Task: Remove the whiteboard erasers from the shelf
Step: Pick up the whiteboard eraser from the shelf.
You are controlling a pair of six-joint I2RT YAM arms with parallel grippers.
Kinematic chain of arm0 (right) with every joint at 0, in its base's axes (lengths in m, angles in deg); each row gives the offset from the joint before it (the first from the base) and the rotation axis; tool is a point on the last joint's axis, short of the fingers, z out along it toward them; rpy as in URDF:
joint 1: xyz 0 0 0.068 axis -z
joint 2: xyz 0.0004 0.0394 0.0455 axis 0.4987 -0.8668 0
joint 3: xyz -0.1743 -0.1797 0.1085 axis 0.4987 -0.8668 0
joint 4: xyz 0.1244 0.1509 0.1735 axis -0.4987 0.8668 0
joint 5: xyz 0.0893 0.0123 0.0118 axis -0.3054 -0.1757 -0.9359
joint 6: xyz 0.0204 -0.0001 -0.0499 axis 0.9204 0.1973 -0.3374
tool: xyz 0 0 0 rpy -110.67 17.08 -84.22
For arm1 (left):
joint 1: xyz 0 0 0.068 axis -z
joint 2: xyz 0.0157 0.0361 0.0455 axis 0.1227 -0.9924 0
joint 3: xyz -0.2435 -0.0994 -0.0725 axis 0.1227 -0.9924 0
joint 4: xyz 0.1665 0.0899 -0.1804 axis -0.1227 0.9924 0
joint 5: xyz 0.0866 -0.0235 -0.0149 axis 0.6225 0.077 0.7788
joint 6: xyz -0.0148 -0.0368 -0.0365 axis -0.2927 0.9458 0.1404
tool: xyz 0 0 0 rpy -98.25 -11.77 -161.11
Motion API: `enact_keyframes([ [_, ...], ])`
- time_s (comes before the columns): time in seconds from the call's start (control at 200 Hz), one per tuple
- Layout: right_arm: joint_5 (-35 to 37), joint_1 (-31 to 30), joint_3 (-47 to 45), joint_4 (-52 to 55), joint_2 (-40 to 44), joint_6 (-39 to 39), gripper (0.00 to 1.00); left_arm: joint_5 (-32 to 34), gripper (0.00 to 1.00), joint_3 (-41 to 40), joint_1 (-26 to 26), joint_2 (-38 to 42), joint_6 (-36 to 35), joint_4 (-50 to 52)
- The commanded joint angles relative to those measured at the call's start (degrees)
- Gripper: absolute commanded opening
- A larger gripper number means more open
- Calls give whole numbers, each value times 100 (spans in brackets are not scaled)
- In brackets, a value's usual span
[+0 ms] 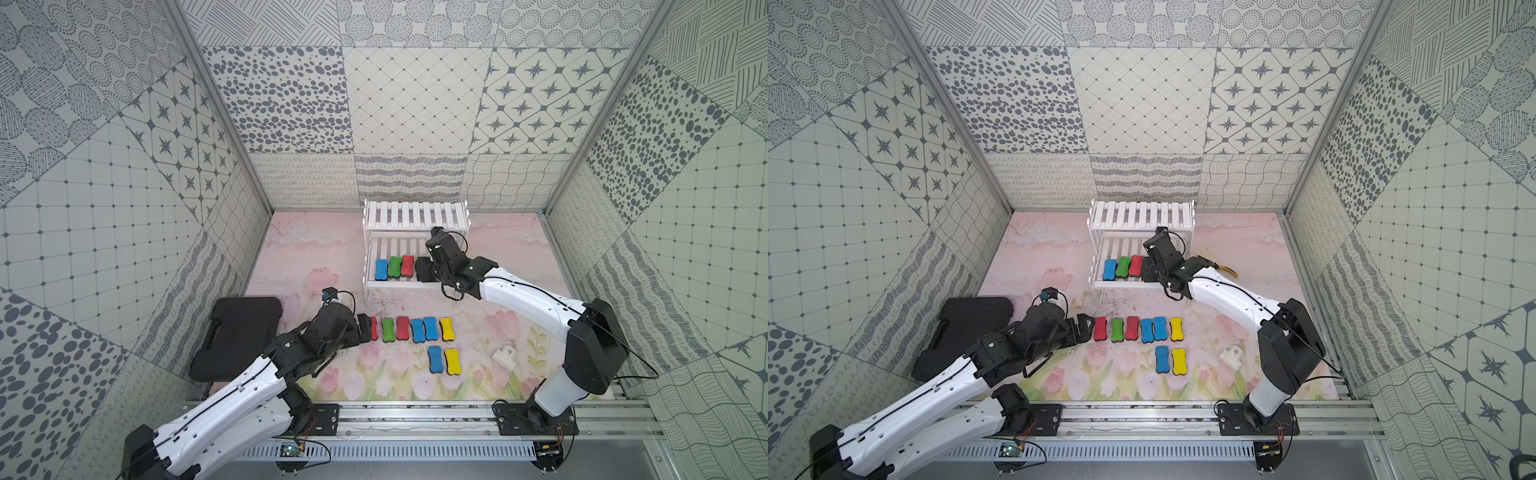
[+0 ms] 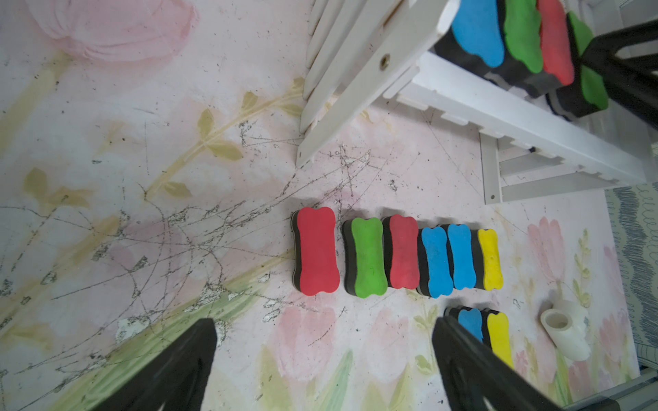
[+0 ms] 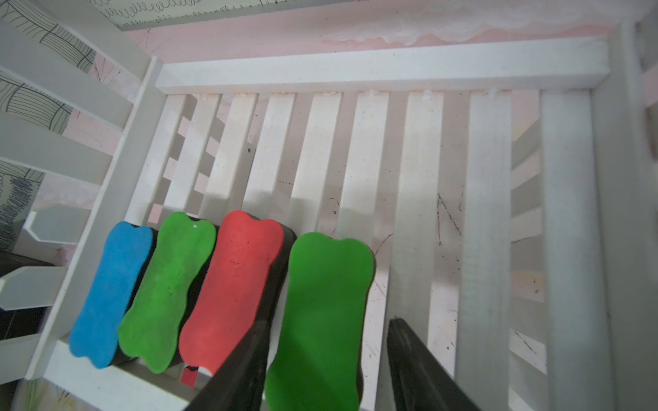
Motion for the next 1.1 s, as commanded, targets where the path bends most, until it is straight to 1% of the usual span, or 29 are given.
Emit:
enact_keyframes([
  [0.0, 112, -36, 206, -32, -136, -99, 55, -20, 99, -37, -19, -15, 25, -47],
  [0.21, 220, -92, 350, 161, -339, -195, 55, -22, 100, -44, -28, -7, 30, -37],
  [0.285, 251, -97, 376, 206, -391, -196, 53, -22, 99, -36, -37, -1, 25, -36],
  [0.335, 256, -96, 376, 208, -411, -187, 51, -21, 100, -37, -37, -2, 29, -36],
  [0.505, 302, -128, 378, 169, -308, -196, 38, -13, 99, -18, -46, 20, 15, -4],
  [0.64, 452, -225, 285, 120, 99, -179, 35, -13, 100, 38, -47, 46, -13, 35],
  [0.77, 488, -362, -4, 120, 630, 40, 35, 13, 99, 83, -56, 63, -27, 68],
  [0.93, 324, -645, -694, 68, 1310, 611, 34, 22, 100, 140, -63, 90, -53, 84],
  [1.0, 292, -866, -1016, 35, 1598, 880, 34, 48, 100, 207, -66, 98, -62, 132],
  [1.096, 41, -1119, -1362, 115, 1894, 1211, 34, 44, 100, 325, -72, 130, -86, 207],
])
